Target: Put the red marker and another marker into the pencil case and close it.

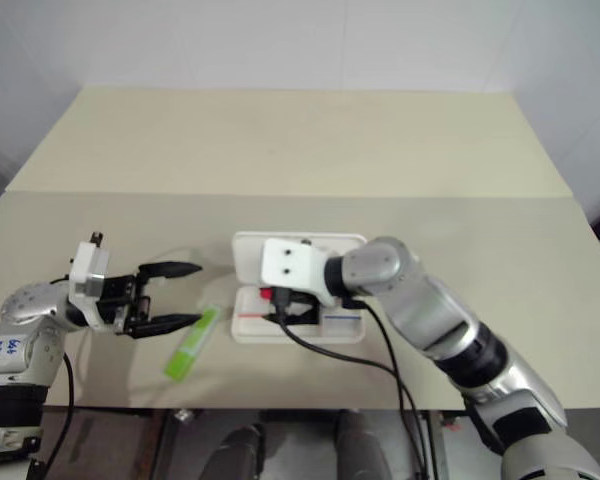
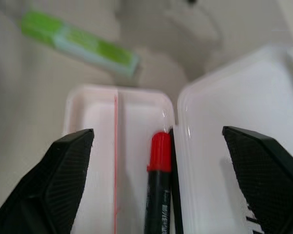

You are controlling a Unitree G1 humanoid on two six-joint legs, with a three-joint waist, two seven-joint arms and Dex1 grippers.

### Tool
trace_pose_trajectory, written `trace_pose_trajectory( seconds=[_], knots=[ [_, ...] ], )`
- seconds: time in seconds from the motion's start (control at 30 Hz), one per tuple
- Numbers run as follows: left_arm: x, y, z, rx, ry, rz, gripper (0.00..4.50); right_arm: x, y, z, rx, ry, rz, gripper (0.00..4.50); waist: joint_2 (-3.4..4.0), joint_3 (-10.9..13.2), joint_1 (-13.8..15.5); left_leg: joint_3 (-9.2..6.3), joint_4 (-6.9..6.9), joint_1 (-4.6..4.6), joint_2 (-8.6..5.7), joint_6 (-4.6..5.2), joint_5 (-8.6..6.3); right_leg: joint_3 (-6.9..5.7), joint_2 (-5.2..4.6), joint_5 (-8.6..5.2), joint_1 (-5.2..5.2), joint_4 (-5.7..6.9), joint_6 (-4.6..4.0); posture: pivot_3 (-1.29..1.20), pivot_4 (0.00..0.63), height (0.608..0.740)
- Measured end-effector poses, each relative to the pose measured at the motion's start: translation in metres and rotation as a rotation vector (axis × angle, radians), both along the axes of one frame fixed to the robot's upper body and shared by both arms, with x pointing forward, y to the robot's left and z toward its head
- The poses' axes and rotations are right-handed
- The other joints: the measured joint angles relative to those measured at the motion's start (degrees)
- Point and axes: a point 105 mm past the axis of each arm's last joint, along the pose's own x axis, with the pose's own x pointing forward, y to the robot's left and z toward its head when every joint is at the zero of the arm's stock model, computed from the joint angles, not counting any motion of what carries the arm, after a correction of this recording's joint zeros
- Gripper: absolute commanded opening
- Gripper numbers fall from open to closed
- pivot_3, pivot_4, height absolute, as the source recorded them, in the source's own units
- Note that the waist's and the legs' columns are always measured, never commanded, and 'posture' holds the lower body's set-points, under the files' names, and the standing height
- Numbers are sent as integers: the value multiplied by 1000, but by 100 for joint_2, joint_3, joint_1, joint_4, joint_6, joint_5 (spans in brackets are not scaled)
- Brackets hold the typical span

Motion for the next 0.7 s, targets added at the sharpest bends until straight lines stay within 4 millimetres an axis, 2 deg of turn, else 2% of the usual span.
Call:
trace_pose_trajectory(
  seconds=[0.1, 0.2, 0.3, 0.4, 0.7],
  knots=[
    [-1, 1, -1, -7, 27, 63, 4500, -12, -10, 1, 23, 41, 47, 4464, -1, 0, 4, 0, 1, -1, 0, 0, 0, 0, 0, 0, 2, -4, 1, 0, 150, 740],
    [-5, 2, -5, -18, 86, 153, 4500, -13, -29, 2, 37, 82, 23, 4464, -1, 0, 7, 1, 1, 0, 0, 1, -1, 1, -2, 0, 4, -5, 1, 0, 150, 740],
    [-7, 4, -5, -22, 125, 248, 4500, -16, -41, 10, 106, 93, 35, 4464, -2, -1, -3, 1, 1, 3, 4, 2, -1, 1, 2, 0, 4, -1, 0, 0, 150, 740],
    [-11, 9, -10, -4, 181, 366, 4500, -22, -54, 10, 115, 115, 50, 4464, -2, -1, -1, 3, 3, 3, 2, 2, -1, 2, 1, -1, 6, -4, -1, 0, 150, 740],
    [-29, 13, -37, 87, 339, 626, 4500, -16, -78, 4, 98, 118, -2, 4464, -8, -2, 9, 8, 12, 5, 2, 2, -1, 6, 2, -40, 12, -10, -78, 0, 150, 740]
  ],
)
